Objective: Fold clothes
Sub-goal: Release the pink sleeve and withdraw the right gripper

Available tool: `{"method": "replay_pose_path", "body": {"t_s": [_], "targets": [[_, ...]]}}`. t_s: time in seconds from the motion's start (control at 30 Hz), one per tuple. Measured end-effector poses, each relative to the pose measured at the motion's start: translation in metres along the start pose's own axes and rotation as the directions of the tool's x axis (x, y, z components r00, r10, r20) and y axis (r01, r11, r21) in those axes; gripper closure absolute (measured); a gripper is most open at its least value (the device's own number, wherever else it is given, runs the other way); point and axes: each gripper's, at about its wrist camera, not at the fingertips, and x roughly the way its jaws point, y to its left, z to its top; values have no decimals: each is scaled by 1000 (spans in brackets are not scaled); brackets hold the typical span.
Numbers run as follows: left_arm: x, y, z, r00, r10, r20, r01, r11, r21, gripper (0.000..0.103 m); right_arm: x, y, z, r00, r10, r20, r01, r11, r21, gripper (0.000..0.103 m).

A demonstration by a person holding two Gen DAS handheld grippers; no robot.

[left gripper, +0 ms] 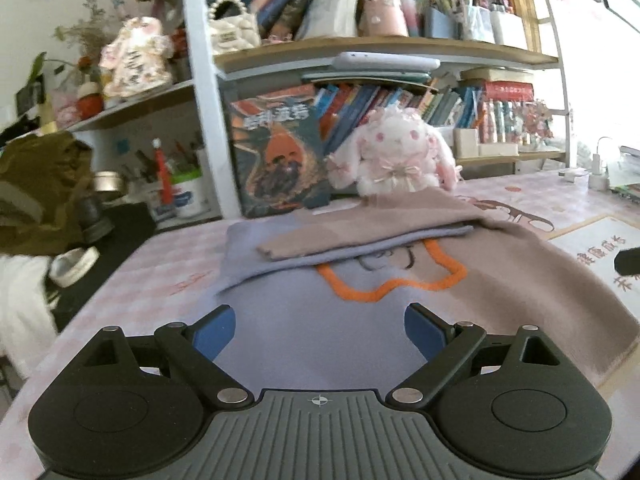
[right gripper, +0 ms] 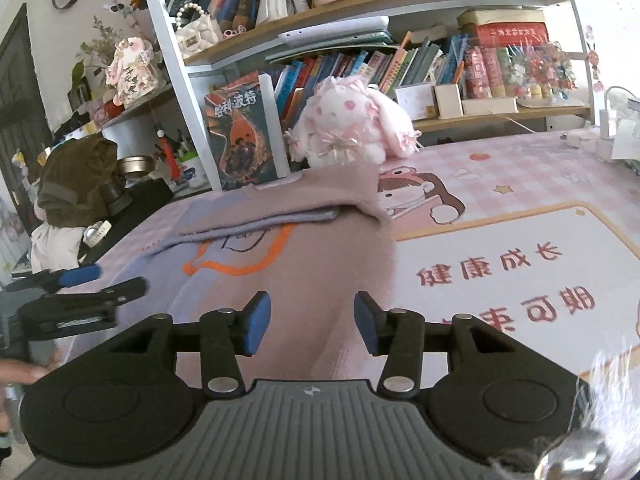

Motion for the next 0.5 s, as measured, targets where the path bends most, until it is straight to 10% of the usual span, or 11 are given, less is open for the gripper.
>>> {"method": "replay_pose_path", "body": {"t_s": [0.5], "targets": [[-79, 66, -44, 999, 16, -52, -28, 971, -237, 10, -28, -13, -23, 1000, -18, 12, 18, 998, 55, 54]]}}
